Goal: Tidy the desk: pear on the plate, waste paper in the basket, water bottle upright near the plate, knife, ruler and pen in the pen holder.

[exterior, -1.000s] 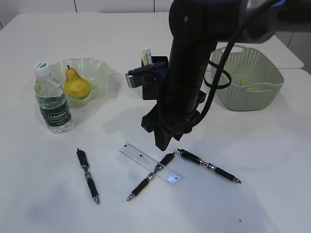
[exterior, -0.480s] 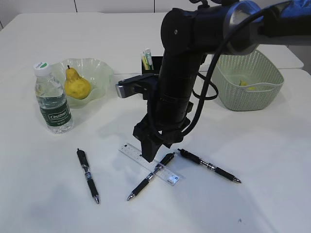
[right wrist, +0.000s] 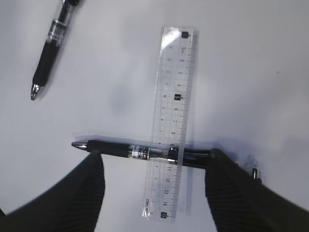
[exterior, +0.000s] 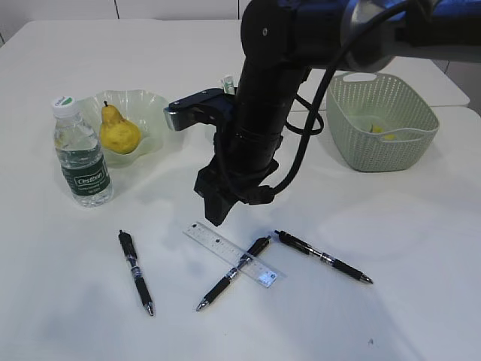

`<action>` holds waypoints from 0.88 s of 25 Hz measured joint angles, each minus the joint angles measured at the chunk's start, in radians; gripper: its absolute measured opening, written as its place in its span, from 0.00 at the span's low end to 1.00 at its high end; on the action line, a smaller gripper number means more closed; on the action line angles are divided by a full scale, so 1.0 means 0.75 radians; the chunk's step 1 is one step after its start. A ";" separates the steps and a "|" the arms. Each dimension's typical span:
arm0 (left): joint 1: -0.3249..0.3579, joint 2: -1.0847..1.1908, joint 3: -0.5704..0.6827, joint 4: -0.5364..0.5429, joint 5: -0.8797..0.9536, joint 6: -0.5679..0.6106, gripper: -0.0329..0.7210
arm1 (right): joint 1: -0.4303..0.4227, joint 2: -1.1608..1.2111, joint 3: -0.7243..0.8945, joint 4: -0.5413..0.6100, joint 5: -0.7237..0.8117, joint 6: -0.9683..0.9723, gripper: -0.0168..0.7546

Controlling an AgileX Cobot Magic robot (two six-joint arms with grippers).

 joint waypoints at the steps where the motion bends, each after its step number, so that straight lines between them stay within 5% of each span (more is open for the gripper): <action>1: 0.000 0.000 0.000 0.000 0.000 0.000 0.61 | 0.003 0.009 -0.019 -0.006 0.000 0.000 0.69; 12: 0.000 0.000 0.000 0.003 0.000 0.000 0.61 | 0.059 0.264 -0.277 -0.109 0.075 0.024 0.69; 22: 0.000 0.000 0.000 0.003 0.000 0.000 0.61 | 0.062 0.349 -0.298 -0.159 0.075 0.089 0.69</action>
